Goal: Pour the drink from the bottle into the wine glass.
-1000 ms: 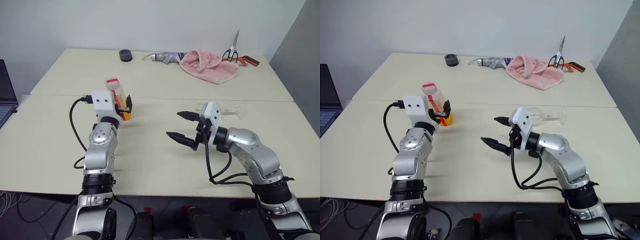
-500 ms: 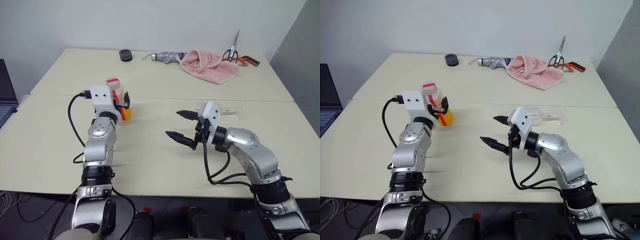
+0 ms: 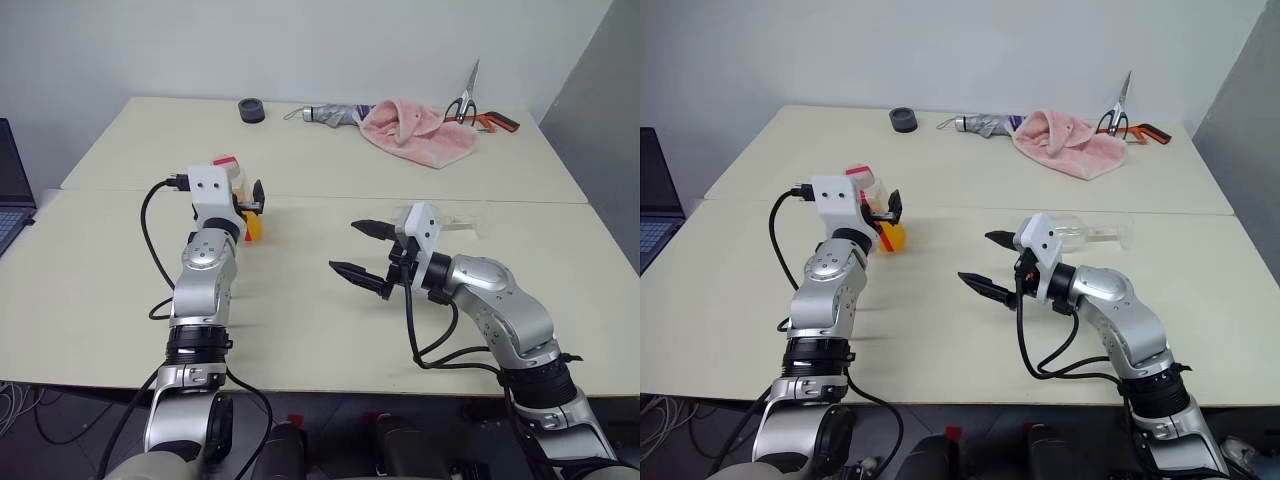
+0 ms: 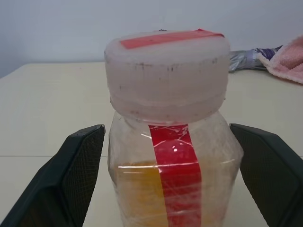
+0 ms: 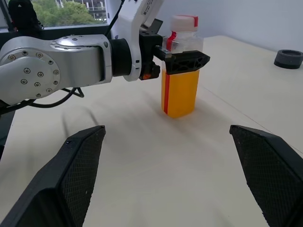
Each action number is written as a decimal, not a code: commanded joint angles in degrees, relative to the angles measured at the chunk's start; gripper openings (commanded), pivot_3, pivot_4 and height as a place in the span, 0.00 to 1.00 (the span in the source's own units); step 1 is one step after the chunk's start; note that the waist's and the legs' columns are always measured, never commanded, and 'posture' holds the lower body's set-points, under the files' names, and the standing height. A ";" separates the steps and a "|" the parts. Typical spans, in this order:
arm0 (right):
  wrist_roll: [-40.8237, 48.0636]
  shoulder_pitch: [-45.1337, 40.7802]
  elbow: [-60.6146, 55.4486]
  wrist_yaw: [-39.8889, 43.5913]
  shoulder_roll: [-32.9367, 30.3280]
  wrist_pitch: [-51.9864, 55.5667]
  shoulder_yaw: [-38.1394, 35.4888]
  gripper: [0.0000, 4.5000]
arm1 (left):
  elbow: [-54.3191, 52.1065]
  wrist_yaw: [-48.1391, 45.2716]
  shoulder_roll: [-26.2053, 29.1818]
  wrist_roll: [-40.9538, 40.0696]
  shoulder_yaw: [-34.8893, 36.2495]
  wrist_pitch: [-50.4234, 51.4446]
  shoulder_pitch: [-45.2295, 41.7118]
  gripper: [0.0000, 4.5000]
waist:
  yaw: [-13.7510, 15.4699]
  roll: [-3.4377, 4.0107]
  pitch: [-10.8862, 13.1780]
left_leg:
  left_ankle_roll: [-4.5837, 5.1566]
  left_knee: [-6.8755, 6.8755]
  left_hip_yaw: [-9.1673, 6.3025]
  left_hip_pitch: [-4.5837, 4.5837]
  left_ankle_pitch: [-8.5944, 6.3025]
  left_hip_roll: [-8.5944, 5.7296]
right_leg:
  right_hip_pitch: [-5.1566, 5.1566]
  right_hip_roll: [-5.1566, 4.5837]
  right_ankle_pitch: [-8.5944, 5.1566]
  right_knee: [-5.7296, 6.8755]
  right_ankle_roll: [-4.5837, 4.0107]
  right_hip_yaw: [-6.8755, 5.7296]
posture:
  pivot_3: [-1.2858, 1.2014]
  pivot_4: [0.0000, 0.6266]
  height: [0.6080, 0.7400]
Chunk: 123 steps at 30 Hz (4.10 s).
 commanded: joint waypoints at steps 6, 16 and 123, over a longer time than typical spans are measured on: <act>0.67 -1.21 -0.75 0.22 0.25 -0.85 -1.13 1.00 | -0.37 0.82 0.52 1.07 -0.28 -1.05 -2.40 0.99 | 0.00 0.00 0.00 | 0.00 0.00 0.01 0.00 0.00 0.00 | 0.00 0.00 0.00 0.00 0.00 0.01 | 0.52 0.24 1.00; 0.68 -1.22 -0.73 0.36 0.30 -0.73 -1.05 1.00 | 0.84 1.10 0.83 1.54 -0.50 -0.93 -2.94 0.99 | 0.00 0.00 0.00 | 0.00 0.00 0.00 0.00 0.00 0.00 | 0.00 0.00 0.00 0.00 0.00 0.00 | 0.52 0.24 1.00; 14.01 1.83 -18.00 -1.99 -8.82 11.60 -12.98 1.00 | 1.26 -58.78 1.92 -11.89 -18.56 -6.76 -4.40 0.42 | 0.07 0.15 0.11 | 0.03 0.03 -0.07 -0.17 -0.01 0.00 | -0.04 -0.04 0.00 -0.11 -0.01 -0.02 | 0.52 0.24 1.00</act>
